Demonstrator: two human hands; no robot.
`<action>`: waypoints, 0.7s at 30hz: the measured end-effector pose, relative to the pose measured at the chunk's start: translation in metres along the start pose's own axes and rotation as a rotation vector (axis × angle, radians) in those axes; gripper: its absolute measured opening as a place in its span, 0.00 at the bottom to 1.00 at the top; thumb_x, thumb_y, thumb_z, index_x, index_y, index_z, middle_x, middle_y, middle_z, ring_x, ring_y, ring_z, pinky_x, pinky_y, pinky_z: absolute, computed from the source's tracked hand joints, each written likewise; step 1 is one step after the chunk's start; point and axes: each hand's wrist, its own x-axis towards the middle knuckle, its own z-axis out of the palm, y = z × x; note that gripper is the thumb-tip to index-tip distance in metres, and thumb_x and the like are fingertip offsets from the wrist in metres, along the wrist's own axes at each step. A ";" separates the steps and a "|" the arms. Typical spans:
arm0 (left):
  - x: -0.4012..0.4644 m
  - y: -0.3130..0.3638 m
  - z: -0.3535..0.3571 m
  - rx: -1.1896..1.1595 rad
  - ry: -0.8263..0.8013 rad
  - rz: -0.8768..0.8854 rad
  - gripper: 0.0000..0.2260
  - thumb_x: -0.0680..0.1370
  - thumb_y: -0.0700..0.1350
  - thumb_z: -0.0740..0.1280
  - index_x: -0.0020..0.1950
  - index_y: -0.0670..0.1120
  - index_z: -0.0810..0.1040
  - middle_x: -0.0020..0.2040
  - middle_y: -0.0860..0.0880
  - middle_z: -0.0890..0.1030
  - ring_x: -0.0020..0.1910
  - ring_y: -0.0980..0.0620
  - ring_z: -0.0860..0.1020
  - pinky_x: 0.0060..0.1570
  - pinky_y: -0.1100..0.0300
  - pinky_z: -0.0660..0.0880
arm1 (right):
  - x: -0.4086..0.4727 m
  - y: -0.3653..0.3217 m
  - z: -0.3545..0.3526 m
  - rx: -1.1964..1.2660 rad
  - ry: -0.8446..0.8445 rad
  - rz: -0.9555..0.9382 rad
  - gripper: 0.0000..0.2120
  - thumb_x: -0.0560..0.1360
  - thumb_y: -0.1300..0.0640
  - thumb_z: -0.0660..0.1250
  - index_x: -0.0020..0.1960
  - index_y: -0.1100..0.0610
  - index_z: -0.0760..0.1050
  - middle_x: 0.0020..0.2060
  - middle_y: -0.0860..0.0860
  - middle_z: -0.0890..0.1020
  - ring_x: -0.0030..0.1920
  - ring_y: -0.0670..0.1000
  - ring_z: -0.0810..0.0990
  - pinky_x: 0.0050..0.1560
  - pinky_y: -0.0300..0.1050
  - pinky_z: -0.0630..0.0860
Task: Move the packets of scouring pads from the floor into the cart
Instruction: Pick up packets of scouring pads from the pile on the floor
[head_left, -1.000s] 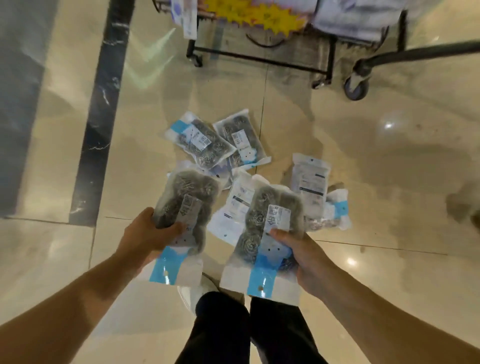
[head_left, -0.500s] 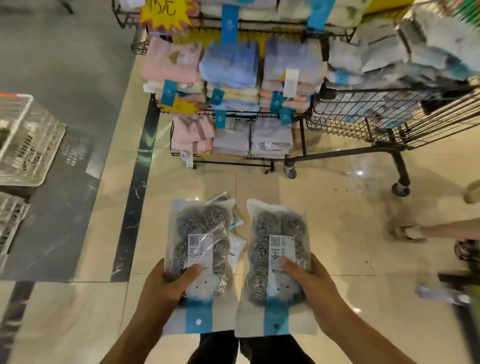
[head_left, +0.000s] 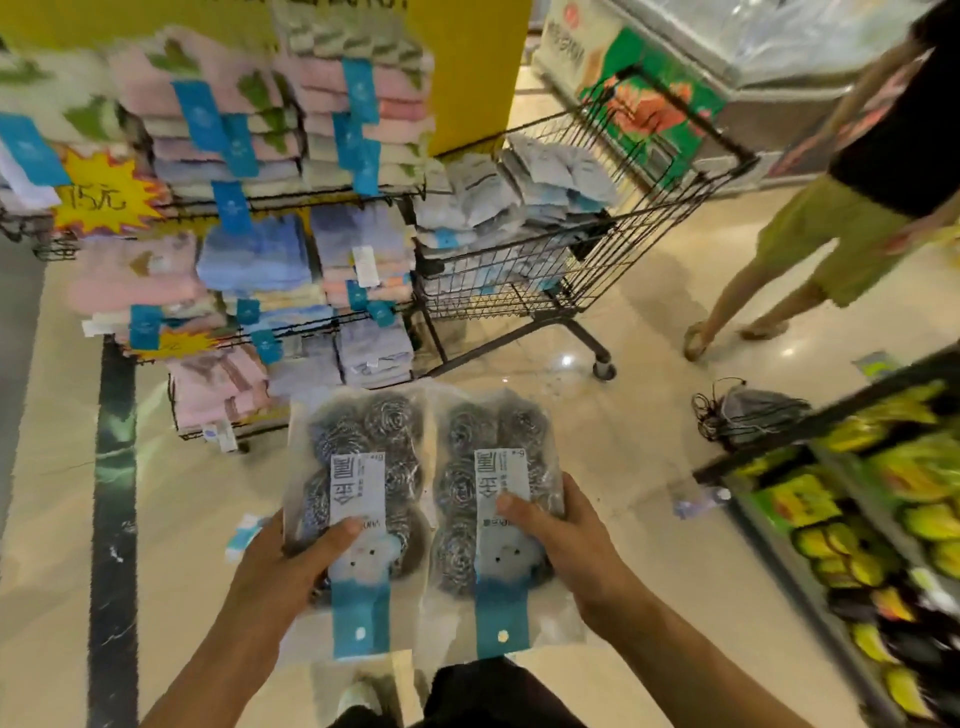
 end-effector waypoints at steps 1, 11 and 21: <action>0.000 0.003 0.001 0.008 -0.041 0.002 0.16 0.76 0.40 0.76 0.62 0.50 0.82 0.48 0.50 0.90 0.41 0.52 0.88 0.30 0.64 0.80 | -0.009 0.000 0.000 0.014 0.033 -0.006 0.23 0.73 0.56 0.79 0.65 0.53 0.76 0.53 0.50 0.89 0.53 0.55 0.89 0.59 0.62 0.84; -0.002 0.035 0.017 0.083 -0.255 -0.007 0.33 0.62 0.55 0.85 0.65 0.50 0.82 0.54 0.48 0.89 0.54 0.44 0.87 0.54 0.43 0.83 | -0.079 0.006 -0.016 0.164 0.259 -0.078 0.21 0.75 0.52 0.78 0.65 0.49 0.75 0.53 0.51 0.90 0.52 0.58 0.89 0.60 0.72 0.81; 0.010 0.050 0.109 0.105 -0.342 0.033 0.33 0.59 0.52 0.85 0.61 0.47 0.84 0.52 0.47 0.89 0.53 0.44 0.87 0.57 0.45 0.82 | -0.066 0.008 -0.099 0.272 0.339 -0.089 0.22 0.75 0.53 0.78 0.67 0.50 0.76 0.55 0.51 0.89 0.54 0.56 0.89 0.61 0.63 0.84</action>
